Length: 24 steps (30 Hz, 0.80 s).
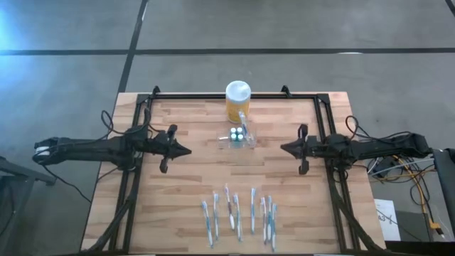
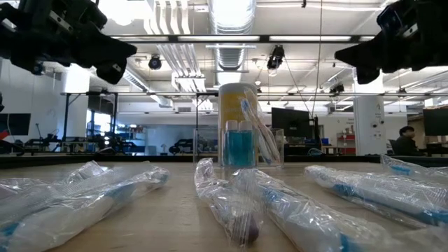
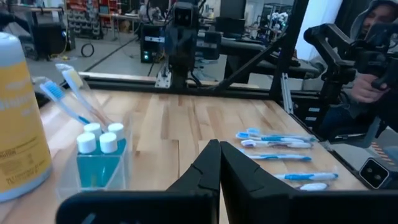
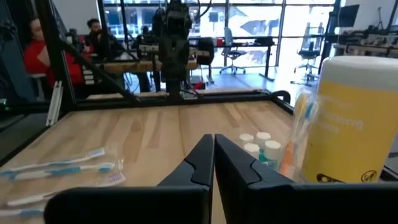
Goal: Pick & Place toothbrushing station
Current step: Put the blue toothbrush into the transparent organizer
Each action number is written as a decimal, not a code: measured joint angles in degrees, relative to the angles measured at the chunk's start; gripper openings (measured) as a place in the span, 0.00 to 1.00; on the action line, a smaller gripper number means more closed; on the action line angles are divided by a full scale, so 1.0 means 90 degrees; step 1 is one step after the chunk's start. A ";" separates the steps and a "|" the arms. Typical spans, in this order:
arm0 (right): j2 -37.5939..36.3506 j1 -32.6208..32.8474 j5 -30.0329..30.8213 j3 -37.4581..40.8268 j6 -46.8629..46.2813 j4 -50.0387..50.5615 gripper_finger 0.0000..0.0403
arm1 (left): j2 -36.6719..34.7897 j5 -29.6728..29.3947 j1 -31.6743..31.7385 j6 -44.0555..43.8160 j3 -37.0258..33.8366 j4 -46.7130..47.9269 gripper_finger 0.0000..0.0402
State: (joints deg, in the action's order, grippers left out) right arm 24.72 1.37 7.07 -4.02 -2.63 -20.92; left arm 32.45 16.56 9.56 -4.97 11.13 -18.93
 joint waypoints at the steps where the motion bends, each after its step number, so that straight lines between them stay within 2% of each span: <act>1: -0.0046 0.0000 0.0016 -0.0072 -0.0019 0.0077 0.02 | -0.0003 -0.0002 0.0000 0.0000 0.0001 0.0008 0.01; 7: -0.0530 0.0000 -0.0011 -0.0258 0.0003 0.0507 0.02 | -0.0051 -0.0379 0.0000 -0.0407 -0.0014 0.0135 0.01; 19: -0.1178 0.0002 -0.0132 0.0392 0.0148 0.0543 0.02 | -0.0053 -0.0274 0.0000 -0.0545 0.0014 0.0287 0.01; 22: -0.1148 0.0002 -0.0136 0.0392 0.0138 0.0893 0.02 | -0.0012 -0.0308 -0.0040 -0.0680 0.0332 0.0286 0.01; 24: -0.1148 0.0002 -0.0133 0.0392 0.0146 0.1036 0.02 | 0.0085 -0.0575 -0.0165 -0.0756 0.0749 0.0478 0.01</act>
State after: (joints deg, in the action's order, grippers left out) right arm 14.39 1.39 5.87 -0.49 -1.32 -11.60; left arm 33.21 11.38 8.07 -11.78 17.87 -14.62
